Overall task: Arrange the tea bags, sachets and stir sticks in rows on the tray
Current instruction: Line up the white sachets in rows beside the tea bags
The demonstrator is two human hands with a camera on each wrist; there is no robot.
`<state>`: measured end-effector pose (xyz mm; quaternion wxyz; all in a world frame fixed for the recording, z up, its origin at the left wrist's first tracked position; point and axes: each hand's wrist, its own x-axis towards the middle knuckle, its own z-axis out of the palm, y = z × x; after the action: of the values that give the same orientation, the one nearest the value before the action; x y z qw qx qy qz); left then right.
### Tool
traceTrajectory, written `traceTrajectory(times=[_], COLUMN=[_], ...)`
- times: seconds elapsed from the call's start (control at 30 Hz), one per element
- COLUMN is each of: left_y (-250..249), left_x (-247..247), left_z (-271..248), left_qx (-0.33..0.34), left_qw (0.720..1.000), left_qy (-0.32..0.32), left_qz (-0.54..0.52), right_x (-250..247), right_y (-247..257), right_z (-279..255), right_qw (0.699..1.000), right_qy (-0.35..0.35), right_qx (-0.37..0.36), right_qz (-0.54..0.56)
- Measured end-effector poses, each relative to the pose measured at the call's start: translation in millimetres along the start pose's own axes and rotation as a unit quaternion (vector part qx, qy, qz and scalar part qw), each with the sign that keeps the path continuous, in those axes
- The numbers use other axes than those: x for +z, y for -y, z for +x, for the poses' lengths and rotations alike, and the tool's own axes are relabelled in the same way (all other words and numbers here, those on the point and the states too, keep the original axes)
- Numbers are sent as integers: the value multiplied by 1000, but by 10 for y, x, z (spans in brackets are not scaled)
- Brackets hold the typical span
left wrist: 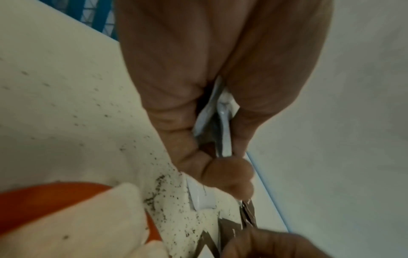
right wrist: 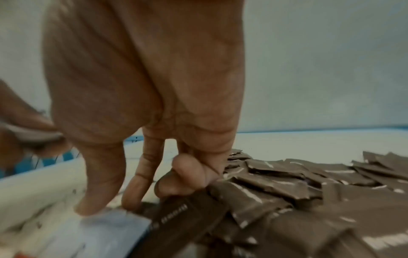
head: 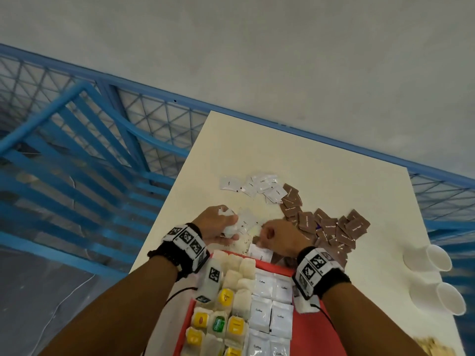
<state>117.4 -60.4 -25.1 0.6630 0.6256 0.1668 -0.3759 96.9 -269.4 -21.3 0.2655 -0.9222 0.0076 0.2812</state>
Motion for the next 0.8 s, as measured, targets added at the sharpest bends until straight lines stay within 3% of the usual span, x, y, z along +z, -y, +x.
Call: traceTrajectory(times=[0.13, 0.3, 0.4, 0.47, 0.53, 0.63, 0.73, 0.8], left_y=[91, 58, 23, 40, 106, 314, 604, 804], left_x=[-186, -154, -32, 92, 208, 398, 551, 621], left_z=[-214, -501, -707, -867, -1003, -1175, -1346, -1452], left_qx=[9, 1, 50, 101, 158, 238, 215, 198], left_qw=[998, 997, 997, 988, 965, 889, 841, 833], left_qy=[54, 59, 53, 49, 32, 59, 101, 97], left_qz=[-11, -41, 26, 107, 209, 387, 486, 508], right_x=[85, -77, -267, -333, -329, -260, -152, -79], right_y=[-118, -52, 26, 70, 99, 126, 91, 71], right_z=[-35, -206, -545, -847, -1163, -1536, -1732, -1841], right_qw=[996, 998, 993, 994, 993, 986, 984, 984], right_qy=[51, -66, -106, -52, 11, 36, 51, 61], right_qx=[5, -6, -46, -88, -119, -139, -148, -154], right_qz=[-71, -14, 24, 38, 7, -84, -81, -69])
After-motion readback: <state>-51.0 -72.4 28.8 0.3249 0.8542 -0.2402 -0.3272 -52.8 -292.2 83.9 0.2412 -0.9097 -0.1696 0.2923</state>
